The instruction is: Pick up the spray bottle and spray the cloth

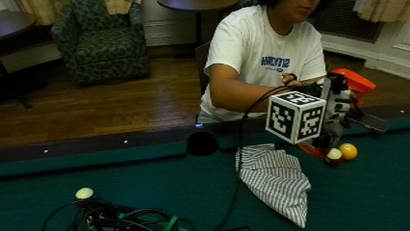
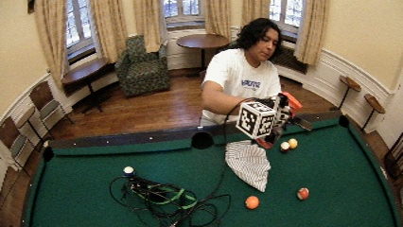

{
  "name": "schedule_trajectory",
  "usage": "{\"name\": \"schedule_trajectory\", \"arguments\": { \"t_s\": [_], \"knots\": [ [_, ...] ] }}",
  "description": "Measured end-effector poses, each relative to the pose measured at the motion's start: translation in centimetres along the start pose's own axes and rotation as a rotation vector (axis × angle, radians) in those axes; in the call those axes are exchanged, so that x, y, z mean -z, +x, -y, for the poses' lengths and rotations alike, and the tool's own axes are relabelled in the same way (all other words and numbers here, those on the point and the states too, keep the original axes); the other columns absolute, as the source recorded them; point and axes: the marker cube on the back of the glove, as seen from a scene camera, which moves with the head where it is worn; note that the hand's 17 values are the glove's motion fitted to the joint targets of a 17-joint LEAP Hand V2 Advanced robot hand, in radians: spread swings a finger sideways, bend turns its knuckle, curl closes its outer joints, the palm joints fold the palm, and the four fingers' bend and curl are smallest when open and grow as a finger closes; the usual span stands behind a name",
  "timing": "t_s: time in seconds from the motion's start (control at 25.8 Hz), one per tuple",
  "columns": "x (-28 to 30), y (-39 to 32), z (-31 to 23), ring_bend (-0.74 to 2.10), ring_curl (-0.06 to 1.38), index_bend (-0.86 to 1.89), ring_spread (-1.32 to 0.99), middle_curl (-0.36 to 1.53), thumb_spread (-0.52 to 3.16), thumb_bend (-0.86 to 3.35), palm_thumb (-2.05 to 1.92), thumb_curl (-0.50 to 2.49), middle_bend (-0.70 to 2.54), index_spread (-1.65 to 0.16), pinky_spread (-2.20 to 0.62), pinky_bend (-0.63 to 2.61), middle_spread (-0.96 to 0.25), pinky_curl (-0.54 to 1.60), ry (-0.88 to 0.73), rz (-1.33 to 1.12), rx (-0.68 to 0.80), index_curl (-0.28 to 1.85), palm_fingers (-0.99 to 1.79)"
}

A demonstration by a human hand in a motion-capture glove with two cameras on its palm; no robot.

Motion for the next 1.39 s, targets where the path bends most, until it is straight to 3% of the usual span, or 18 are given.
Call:
{"name": "schedule_trajectory", "arguments": {
  "t_s": [0.58, 0.85, 1.39],
  "knots": [
    [-9.7, 12.2, 1.4, 0.72, 0.5, 0.24, -0.23, 0.59, 0.43, -0.03, 0.95, 0.89, 0.54, -0.28, -0.31, 0.5, -0.22, 0.41, -0.021, -0.037, 0.099, 0.67, 1.35],
    [-11.8, 13.1, 2.6, 0.72, 0.5, 0.24, -0.22, 0.6, 0.42, -0.02, 0.95, 0.9, 0.55, -0.28, -0.32, 0.5, -0.22, 0.41, -0.007, -0.09, 0.134, 0.67, 1.35],
    [-14.3, 14.8, 10.1, 0.75, 0.51, 0.23, -0.23, 0.6, 0.43, -0.03, 0.96, 0.9, 0.56, -0.28, -0.32, 0.5, -0.22, 0.41, 0.022, -0.085, 0.135, 0.67, 1.36]
  ]
}}
